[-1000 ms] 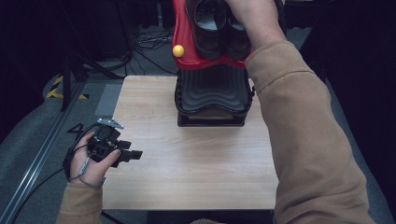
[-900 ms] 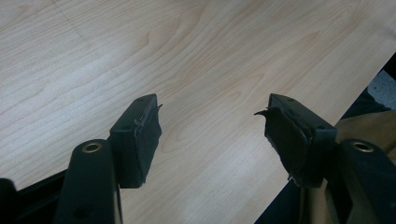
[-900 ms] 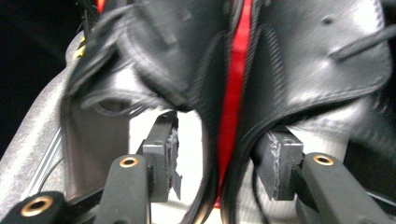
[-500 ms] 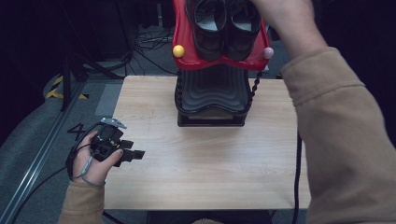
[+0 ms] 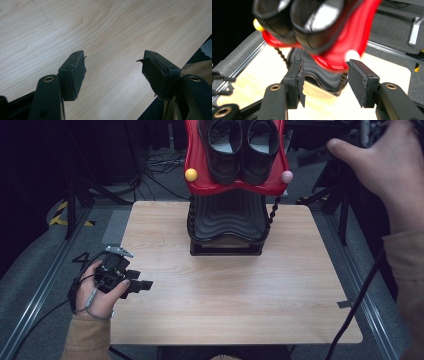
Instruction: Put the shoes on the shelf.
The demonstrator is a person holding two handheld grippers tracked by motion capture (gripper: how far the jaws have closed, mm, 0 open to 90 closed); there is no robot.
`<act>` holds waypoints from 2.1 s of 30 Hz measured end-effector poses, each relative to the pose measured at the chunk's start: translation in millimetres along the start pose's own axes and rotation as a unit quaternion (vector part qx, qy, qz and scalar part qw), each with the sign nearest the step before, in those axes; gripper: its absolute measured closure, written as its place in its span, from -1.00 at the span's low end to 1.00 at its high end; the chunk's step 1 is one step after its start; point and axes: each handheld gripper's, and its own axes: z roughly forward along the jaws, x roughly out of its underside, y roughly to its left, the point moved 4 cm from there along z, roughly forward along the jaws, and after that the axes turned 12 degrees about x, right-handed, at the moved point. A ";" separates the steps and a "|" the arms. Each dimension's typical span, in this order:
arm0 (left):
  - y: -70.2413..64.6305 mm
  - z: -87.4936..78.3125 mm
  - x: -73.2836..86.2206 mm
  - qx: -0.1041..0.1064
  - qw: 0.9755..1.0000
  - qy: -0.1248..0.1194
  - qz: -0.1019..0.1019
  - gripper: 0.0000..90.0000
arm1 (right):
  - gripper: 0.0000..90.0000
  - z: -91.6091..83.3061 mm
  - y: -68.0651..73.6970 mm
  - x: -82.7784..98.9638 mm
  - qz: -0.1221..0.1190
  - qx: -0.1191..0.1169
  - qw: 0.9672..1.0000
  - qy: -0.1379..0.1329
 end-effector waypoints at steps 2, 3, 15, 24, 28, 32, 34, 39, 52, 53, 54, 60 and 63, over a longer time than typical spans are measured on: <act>-0.2 -1.3 0.5 -0.001 1.000 -0.003 -0.002 -0.20 | 0.06 -4.8 -10.0 9.9 0.000 0.000 1.000 -0.003; -0.4 -1.9 0.8 -0.002 1.000 -0.003 -0.004 -0.20 | 0.06 -6.6 -14.5 14.7 0.000 0.001 1.000 -0.002; -2.1 -0.7 2.0 -0.004 1.000 0.000 0.000 -0.21 | 0.02 6.1 -32.4 71.3 -0.021 -0.020 0.999 0.023; -5.0 7.5 4.4 -0.001 1.000 0.013 0.003 -0.21 | 0.00 50.1 -23.6 136.0 -0.052 -0.048 0.996 0.059; -7.2 9.9 6.9 -0.003 1.000 0.015 0.010 -0.21 | 0.00 69.3 -20.0 160.7 -0.069 -0.053 0.994 0.070; -7.8 12.6 10.9 -0.004 1.000 0.019 0.005 -0.21 | 0.00 85.5 -11.1 185.6 -0.088 -0.066 0.992 0.069; -7.2 13.1 11.5 -0.007 1.000 0.021 0.008 -0.22 | 0.00 93.0 -8.3 195.9 -0.095 -0.074 0.990 0.072; -8.0 16.7 13.8 -0.004 1.000 0.027 0.006 -0.22 | 0.00 115.0 -5.8 224.1 -0.102 -0.088 0.988 0.080; -3.0 29.3 13.3 0.001 0.999 0.039 0.007 -0.22 | 0.00 163.6 4.6 272.7 -0.149 -0.099 0.980 0.084; -2.8 29.7 13.3 0.002 0.999 0.040 0.006 -0.22 | 0.00 167.3 4.5 276.6 -0.145 -0.108 0.980 0.080; -2.0 30.0 13.2 0.001 0.999 0.041 0.008 -0.22 | 0.00 170.3 4.2 279.8 -0.145 -0.114 0.980 0.077; 8.6 39.3 16.6 0.003 0.999 0.049 0.008 -0.22 | 0.06 191.5 0.8 304.2 -0.154 -0.127 0.976 0.083; 15.0 44.7 20.3 -0.002 0.998 0.057 0.006 -0.22 | 0.05 198.8 0.0 313.7 -0.155 -0.124 0.976 0.088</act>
